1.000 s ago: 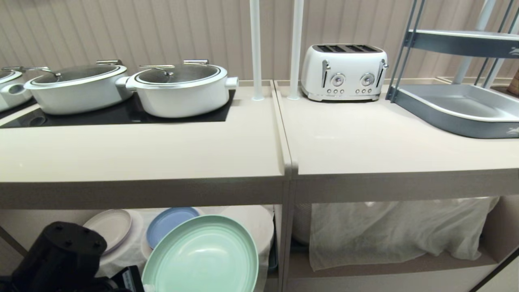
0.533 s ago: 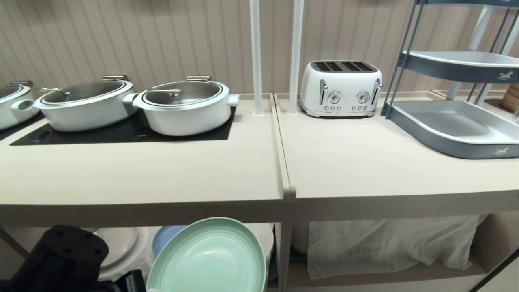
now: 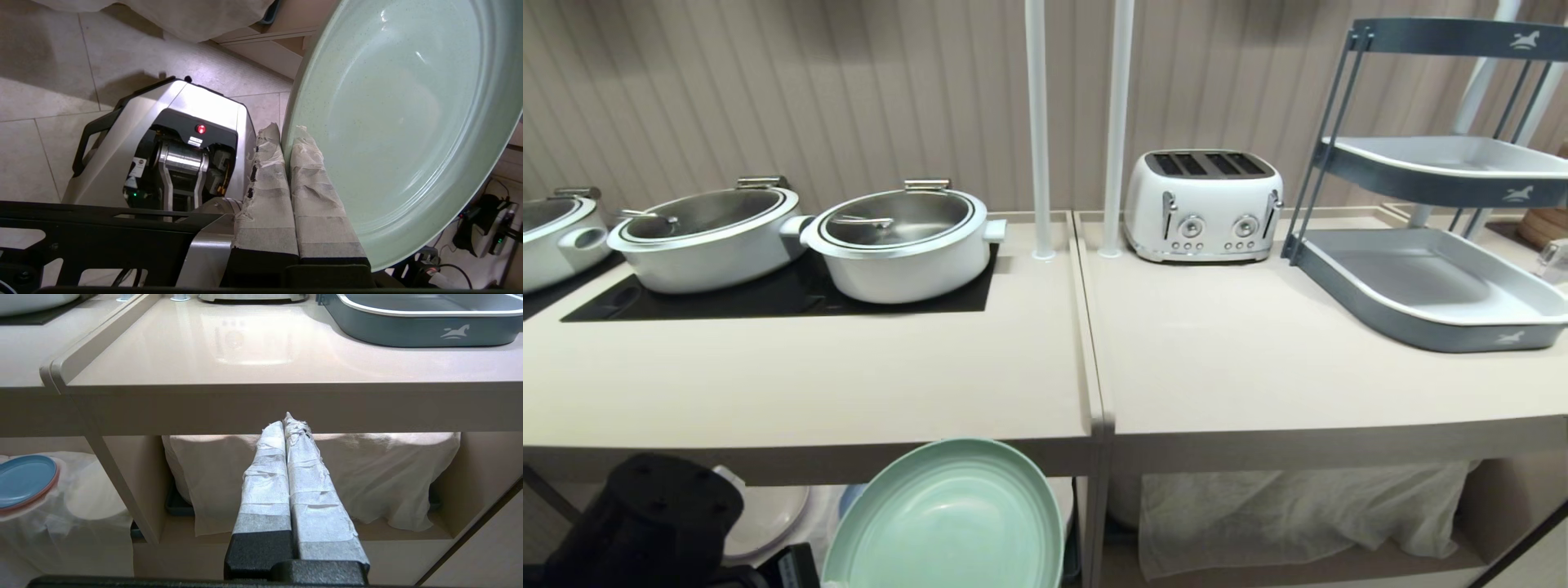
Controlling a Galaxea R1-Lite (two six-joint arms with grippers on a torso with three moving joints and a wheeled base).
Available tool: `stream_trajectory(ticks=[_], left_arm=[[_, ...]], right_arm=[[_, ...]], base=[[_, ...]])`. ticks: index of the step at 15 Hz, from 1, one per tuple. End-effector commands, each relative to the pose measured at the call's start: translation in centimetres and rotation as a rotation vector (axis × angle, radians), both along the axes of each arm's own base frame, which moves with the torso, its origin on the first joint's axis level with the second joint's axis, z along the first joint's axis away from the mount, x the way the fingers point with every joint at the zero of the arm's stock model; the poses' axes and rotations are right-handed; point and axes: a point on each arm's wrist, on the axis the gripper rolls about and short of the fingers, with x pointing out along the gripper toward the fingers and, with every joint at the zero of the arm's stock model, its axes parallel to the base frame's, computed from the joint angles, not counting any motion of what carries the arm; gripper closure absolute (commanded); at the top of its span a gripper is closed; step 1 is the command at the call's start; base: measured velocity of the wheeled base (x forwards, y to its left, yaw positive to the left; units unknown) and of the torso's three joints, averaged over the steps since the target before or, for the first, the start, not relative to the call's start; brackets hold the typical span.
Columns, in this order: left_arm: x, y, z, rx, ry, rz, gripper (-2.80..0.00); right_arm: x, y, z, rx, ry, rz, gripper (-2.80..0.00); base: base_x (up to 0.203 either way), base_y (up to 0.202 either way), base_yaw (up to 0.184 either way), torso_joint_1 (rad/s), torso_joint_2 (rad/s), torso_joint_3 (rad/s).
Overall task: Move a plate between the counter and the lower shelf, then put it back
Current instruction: Put the plate
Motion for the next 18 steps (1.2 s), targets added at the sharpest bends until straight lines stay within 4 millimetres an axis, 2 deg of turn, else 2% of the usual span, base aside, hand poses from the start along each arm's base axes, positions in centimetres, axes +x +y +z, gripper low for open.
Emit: stream_trajectory(ticks=[1, 18], left_arm=[[0.08, -0.05, -0.03, 0.000, 0.004, 0.006, 0.00], [0.15, 0.07, 0.03, 0.004, -0.003, 0.017, 0.00]], right_arm=[[0.00, 0.00, 0.00, 0.000, 0.000, 0.000, 0.00], [0.00, 0.00, 0.00, 0.000, 0.000, 0.000, 0.00]], base=[[0.000, 0.000, 0.000, 0.172, -0.35, -0.178], [0.000, 0.000, 0.000, 0.150, -0.31, -0.158]])
